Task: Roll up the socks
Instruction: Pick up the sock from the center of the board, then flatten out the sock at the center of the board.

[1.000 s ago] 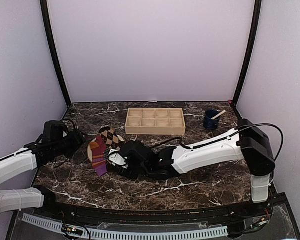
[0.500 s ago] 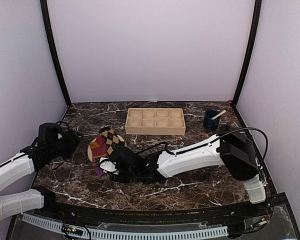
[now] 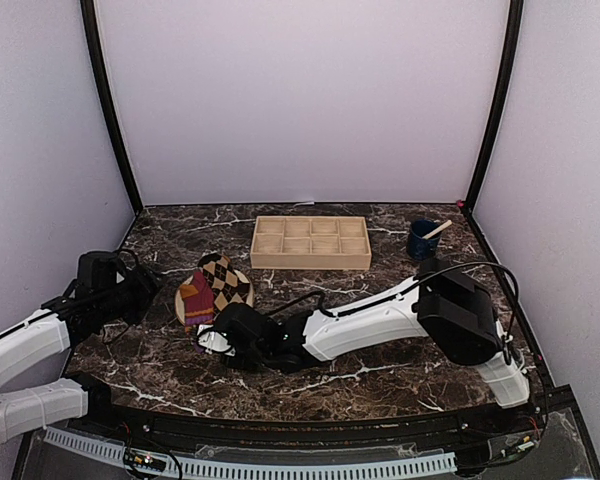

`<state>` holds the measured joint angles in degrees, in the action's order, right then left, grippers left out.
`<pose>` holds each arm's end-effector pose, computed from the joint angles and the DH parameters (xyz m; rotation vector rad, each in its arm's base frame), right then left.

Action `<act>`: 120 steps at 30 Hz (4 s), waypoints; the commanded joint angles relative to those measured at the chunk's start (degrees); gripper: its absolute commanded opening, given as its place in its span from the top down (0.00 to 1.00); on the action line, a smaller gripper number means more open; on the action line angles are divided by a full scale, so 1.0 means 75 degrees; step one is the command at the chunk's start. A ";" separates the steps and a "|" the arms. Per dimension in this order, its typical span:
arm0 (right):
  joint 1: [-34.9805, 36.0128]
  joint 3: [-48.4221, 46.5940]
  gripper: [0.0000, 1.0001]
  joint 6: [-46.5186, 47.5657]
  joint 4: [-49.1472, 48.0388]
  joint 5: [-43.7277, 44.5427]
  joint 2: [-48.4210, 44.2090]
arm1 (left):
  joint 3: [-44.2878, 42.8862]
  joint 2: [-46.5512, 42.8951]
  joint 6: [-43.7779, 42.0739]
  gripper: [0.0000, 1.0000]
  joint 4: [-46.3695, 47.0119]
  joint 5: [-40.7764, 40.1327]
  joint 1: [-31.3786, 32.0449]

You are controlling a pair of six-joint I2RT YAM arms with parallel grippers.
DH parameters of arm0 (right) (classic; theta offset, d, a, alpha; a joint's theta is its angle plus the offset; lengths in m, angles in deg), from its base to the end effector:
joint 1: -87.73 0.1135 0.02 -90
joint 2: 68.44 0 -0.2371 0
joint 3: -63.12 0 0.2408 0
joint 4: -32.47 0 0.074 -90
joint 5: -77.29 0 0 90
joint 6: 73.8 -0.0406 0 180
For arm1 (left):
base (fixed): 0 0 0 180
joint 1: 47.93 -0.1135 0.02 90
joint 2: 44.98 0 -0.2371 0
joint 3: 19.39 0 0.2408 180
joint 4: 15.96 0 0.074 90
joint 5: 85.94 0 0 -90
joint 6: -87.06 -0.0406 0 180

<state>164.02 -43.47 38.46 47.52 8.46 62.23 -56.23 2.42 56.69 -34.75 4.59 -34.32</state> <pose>0.1283 0.4640 0.1245 -1.5351 1.5788 0.1087 0.1905 -0.0465 0.1877 -0.8470 2.0095 -0.7690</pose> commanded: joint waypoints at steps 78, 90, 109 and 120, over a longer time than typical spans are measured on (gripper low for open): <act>-0.0877 -0.0508 1.00 0.0164 0.0414 0.2240 -0.1896 | -0.0899 0.0538 -0.1476 0.22 0.0060 0.0175 -0.0129; -0.2017 -0.0429 1.00 0.0349 0.0607 0.2499 -0.2742 | -0.2724 0.2649 -0.2755 0.24 0.0202 0.1433 -0.0129; -0.2613 0.0613 1.00 0.0236 0.1235 0.3381 -0.3992 | -0.4150 0.4468 -0.3310 0.31 0.0301 0.2718 -0.0047; -0.1869 0.1410 1.00 -0.1593 0.3199 0.2839 -0.4447 | -0.4084 0.4596 -0.3327 0.31 0.0394 0.2822 0.0248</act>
<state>145.92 -37.67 34.84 64.87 31.91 30.03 -87.36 36.98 32.59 -32.61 24.79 -33.56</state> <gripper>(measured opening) 0.006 0.687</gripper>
